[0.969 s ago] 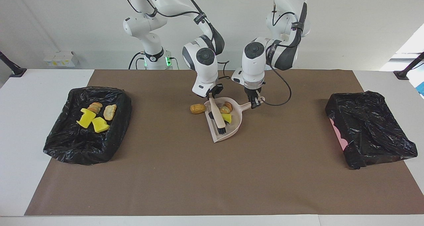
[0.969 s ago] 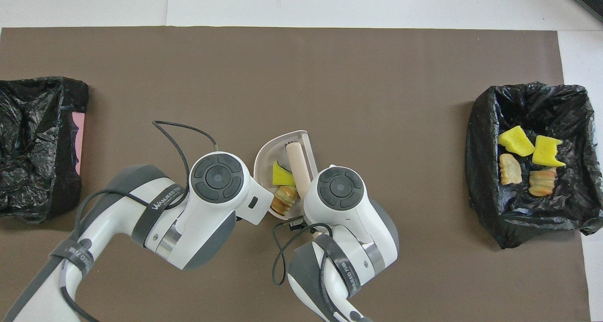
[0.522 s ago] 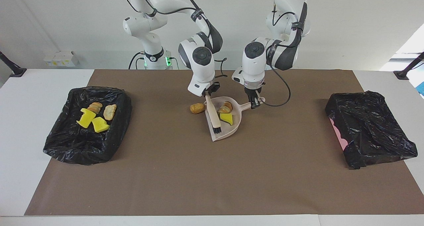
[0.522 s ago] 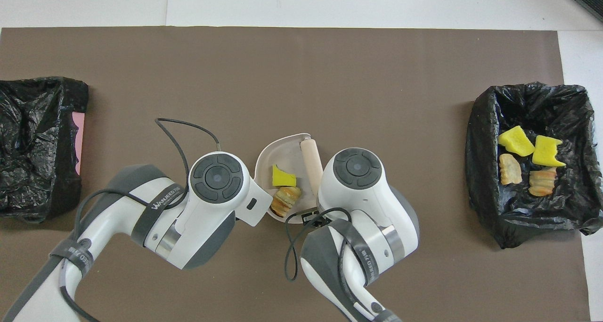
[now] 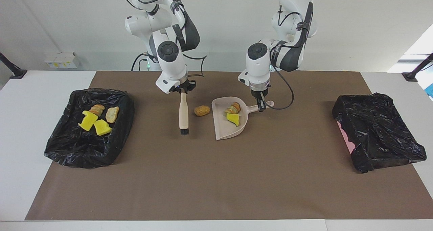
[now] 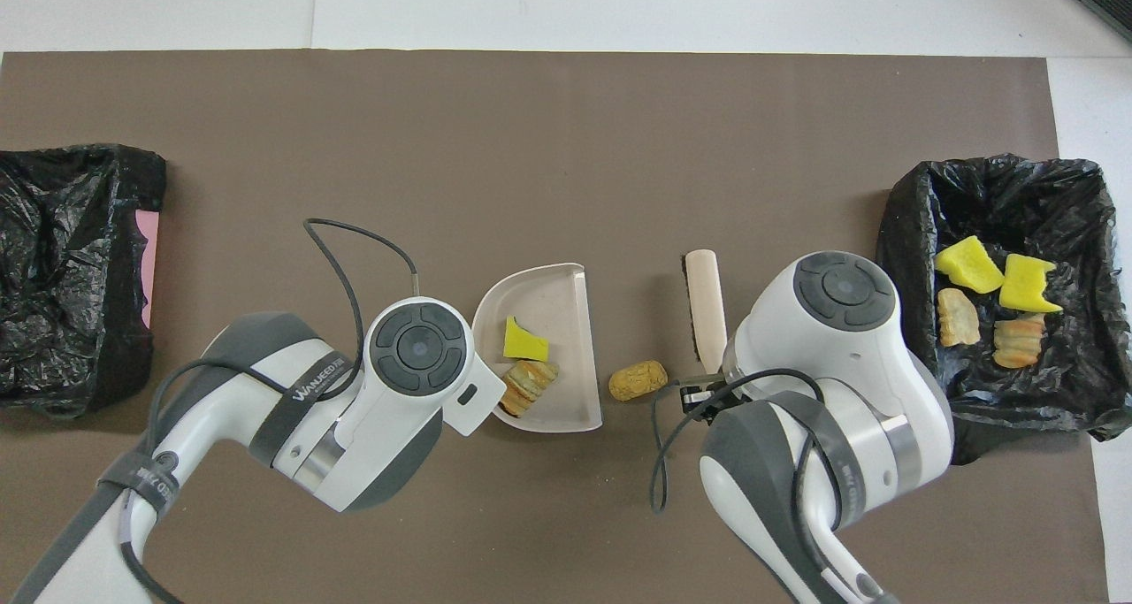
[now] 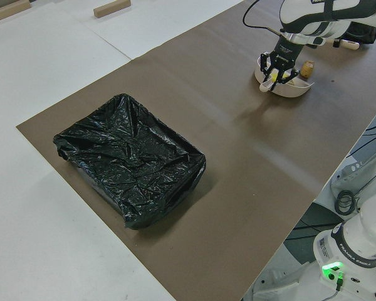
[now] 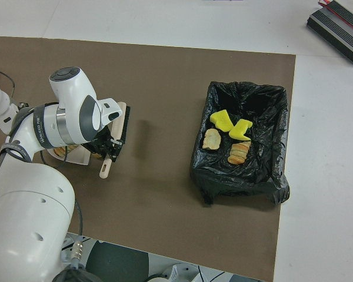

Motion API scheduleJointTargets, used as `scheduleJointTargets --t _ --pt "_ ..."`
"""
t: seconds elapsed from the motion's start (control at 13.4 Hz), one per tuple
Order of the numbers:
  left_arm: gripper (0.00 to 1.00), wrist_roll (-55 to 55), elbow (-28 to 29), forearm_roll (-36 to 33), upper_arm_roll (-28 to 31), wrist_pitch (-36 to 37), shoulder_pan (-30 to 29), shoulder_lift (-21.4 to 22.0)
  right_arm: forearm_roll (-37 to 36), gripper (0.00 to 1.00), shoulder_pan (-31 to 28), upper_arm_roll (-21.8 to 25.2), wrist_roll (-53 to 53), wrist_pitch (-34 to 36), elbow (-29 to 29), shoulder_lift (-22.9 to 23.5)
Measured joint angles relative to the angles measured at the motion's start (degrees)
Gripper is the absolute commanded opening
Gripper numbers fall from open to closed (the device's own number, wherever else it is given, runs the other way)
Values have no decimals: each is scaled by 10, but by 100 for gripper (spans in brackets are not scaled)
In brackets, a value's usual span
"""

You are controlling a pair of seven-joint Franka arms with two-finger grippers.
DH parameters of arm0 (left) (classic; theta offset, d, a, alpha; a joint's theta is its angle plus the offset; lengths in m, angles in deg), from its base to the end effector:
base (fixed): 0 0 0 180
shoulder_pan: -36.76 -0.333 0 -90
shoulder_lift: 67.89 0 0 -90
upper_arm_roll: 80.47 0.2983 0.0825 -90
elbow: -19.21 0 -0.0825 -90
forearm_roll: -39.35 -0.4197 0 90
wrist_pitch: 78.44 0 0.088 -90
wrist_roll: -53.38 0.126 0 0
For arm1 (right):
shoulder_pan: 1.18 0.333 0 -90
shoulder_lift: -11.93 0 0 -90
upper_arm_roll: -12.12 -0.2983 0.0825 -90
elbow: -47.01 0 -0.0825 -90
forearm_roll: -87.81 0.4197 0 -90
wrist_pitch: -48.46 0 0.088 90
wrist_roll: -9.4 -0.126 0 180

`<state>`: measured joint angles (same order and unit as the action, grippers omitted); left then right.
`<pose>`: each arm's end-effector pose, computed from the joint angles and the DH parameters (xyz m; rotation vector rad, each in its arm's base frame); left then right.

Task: Sweep and dump trash in bin
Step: 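Sweep the remaining crumbs into the dustpan with the right gripper's brush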

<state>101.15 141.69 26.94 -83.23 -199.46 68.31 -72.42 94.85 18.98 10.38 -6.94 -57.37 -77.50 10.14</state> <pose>0.4750 -0.3079 0.3038 -2.1200 2.0852 0.1845 0.4770 0.2046 0.3307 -3.0932 -0.0708 0.4908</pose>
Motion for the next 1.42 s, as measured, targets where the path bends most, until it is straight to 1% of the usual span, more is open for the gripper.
scheduleJointTargets --t 0.22,0.37,0.6,0.82,1.04,1.19,1.42 --pt "0 0 20 -1 0 0 4 14 -1 0 0 -4 0 -6 -79 -49" --pt "0 0 33 -1 0 0 10 23 -1 0 5 -5 0 -8 -117 -75" --pt "0 0 44 -1 -1 0 13 31 -1 0 34 -7 -12 -18 -140 -80" --pt "0 0 47 -1 -1 0 13 32 2 0 75 -8 -38 -72 -149 -56" --pt "0 0 47 -1 -1 0 13 32 35 0 116 -9 -70 -135 -140 -16" --pt "0 0 47 -1 -1 -1 13 32 53 0 143 -9 -96 -148 -110 19" --pt "0 2 48 -1 0 -3 12 32 91 0 171 -10 -123 -148 -44 60"
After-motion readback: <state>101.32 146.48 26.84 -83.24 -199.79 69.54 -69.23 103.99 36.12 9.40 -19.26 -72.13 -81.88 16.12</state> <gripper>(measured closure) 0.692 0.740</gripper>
